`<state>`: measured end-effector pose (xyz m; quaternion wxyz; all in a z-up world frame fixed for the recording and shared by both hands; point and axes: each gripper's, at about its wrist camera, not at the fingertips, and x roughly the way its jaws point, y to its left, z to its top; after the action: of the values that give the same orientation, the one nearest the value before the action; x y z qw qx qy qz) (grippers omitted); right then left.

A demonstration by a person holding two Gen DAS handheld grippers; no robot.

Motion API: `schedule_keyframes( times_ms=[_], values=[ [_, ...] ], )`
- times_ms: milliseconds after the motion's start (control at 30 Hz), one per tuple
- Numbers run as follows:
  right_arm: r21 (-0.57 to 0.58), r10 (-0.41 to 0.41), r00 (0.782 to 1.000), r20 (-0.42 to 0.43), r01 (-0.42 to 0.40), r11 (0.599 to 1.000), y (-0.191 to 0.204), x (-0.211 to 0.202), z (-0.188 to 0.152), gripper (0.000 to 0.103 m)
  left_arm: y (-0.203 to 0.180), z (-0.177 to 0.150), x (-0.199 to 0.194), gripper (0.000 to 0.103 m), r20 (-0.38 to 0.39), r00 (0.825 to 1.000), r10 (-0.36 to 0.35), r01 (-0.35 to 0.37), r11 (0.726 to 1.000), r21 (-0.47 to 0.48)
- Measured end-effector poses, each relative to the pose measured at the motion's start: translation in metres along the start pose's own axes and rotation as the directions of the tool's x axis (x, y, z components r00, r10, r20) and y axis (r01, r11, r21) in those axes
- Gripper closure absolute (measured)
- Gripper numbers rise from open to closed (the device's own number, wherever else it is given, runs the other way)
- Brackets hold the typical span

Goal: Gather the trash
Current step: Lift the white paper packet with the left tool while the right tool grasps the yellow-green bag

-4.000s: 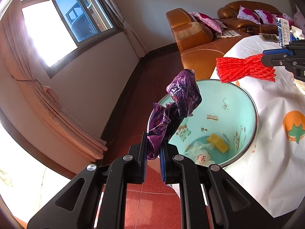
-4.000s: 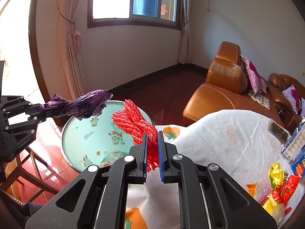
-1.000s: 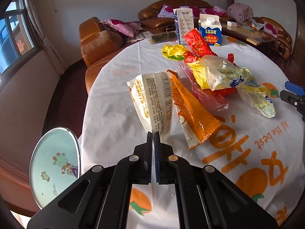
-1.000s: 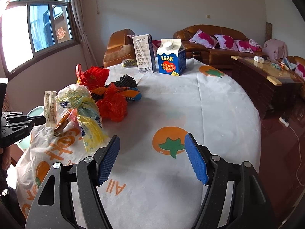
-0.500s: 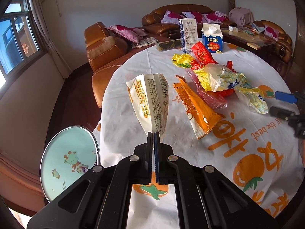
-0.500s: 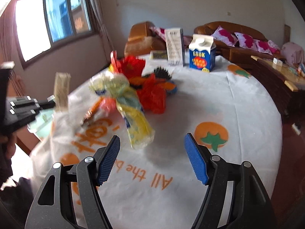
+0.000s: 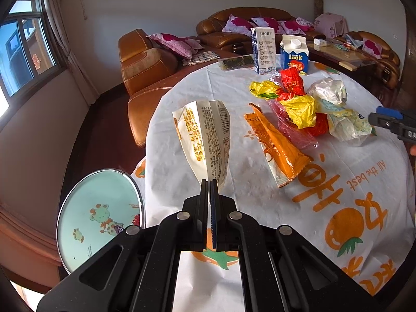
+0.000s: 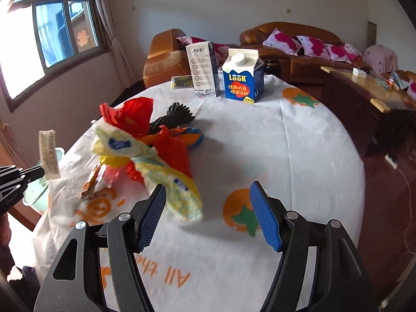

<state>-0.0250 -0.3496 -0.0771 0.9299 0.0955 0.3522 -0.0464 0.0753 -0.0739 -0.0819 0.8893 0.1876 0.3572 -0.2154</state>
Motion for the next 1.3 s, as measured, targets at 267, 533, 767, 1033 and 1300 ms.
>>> schedule_keyframes(
  times_ms=[267, 533, 767, 1033, 1300],
  values=[
    [0.208, 0.018, 0.999, 0.026, -0.023, 0.978, -0.029, 0.004, 0.008, 0.051, 0.007, -0.003, 0.002, 0.102, -0.002, 1.000, 0.009, -0.009, 1.000, -0.017],
    [0.061, 0.018, 0.998, 0.064, -0.022, 0.998, 0.016, 0.031, 0.048, 0.051, 0.007, -0.003, 0.004, 0.102, -0.005, 1.000, 0.014, -0.014, 1.000, -0.013],
    [-0.105, 0.033, 0.999, 0.002, -0.032, 0.994, 0.060, 0.047, 0.032, 0.051, 0.016, -0.004, -0.001, 0.102, 0.008, 0.999, 0.047, -0.047, 0.999, -0.005],
    [-0.170, 0.075, 0.995, 0.069, -0.062, 0.983, 0.078, 0.001, 0.012, 0.044, 0.017, -0.026, -0.007, 0.102, -0.042, 0.999, 0.030, -0.029, 0.999, 0.015],
    [-0.007, 0.052, 0.998, 0.036, -0.052, 0.999, 0.040, -0.008, -0.003, 0.044, 0.053, -0.050, -0.033, 0.102, -0.039, 0.996, 0.083, -0.084, 0.995, -0.046]
  ],
)
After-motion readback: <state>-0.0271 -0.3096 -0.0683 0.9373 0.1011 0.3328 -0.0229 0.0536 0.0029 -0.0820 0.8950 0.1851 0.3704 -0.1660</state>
